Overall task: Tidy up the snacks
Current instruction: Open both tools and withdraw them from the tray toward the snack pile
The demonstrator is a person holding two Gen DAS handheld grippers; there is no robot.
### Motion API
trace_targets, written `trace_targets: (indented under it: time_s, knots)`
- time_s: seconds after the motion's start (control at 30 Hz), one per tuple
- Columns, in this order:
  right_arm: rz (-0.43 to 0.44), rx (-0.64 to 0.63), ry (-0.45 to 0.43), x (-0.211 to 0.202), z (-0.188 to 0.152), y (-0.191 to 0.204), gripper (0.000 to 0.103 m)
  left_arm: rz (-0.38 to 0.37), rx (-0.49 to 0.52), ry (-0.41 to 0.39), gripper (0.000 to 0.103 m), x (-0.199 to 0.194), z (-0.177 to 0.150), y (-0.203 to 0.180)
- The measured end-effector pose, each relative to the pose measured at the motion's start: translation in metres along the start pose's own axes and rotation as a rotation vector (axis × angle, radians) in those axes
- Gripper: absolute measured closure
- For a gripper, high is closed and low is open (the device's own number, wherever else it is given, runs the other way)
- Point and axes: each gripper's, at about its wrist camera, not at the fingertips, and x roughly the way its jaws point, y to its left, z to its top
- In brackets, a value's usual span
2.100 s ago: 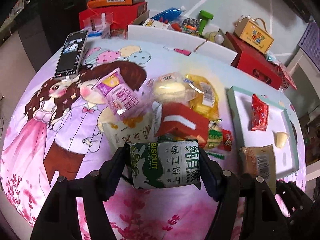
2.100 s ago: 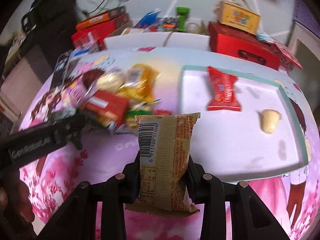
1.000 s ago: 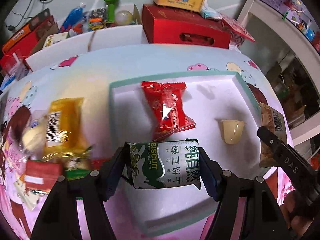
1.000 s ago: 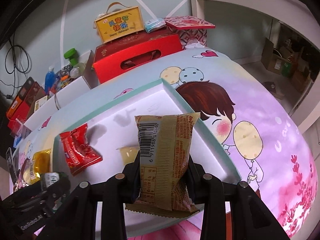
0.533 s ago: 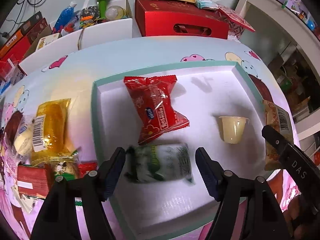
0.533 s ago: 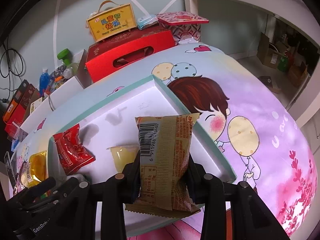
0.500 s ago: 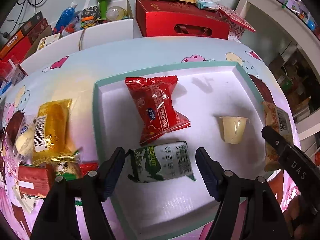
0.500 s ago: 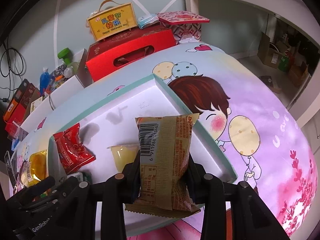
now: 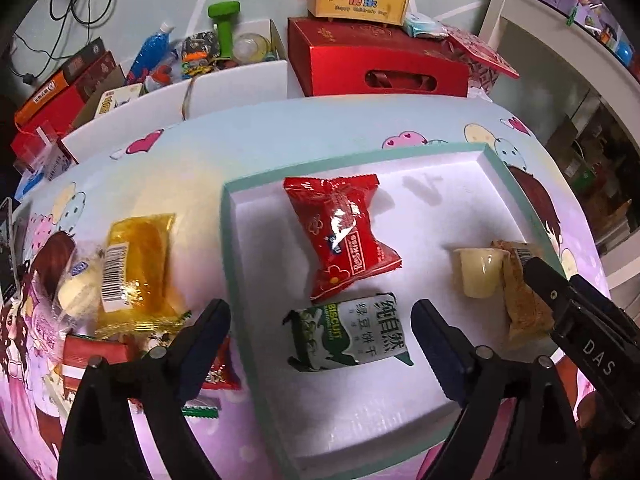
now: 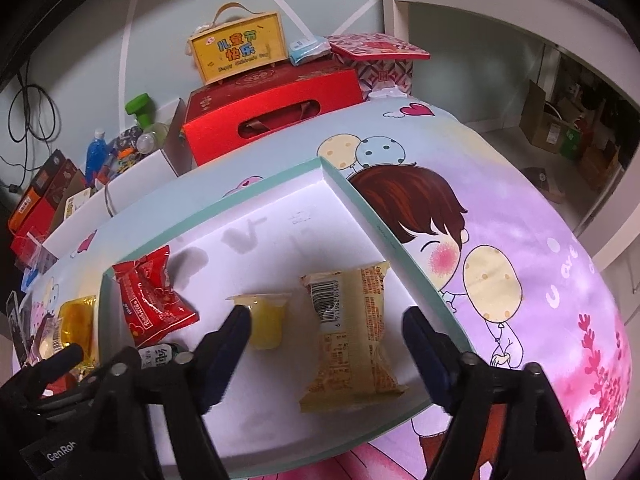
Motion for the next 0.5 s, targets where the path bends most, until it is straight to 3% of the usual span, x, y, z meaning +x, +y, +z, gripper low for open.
trace_targets:
  time_s: [0.13,0.2,0.5]
  knots:
    - [-0.004,0.000,-0.009,-0.001,0.000,0.000,0.013,0.018,-0.003,-0.014,0.010,-0.002,-0.001,0.004]
    - [0.001,-0.001,-0.009,-0.001,0.000,0.001,0.000,0.031,-0.013,-0.023,0.003,-0.002,-0.001,0.008]
    - [-0.015,-0.040,-0.040,-0.006,0.000,0.007,0.000,0.039,-0.040,-0.047,0.002,-0.006,-0.002,0.018]
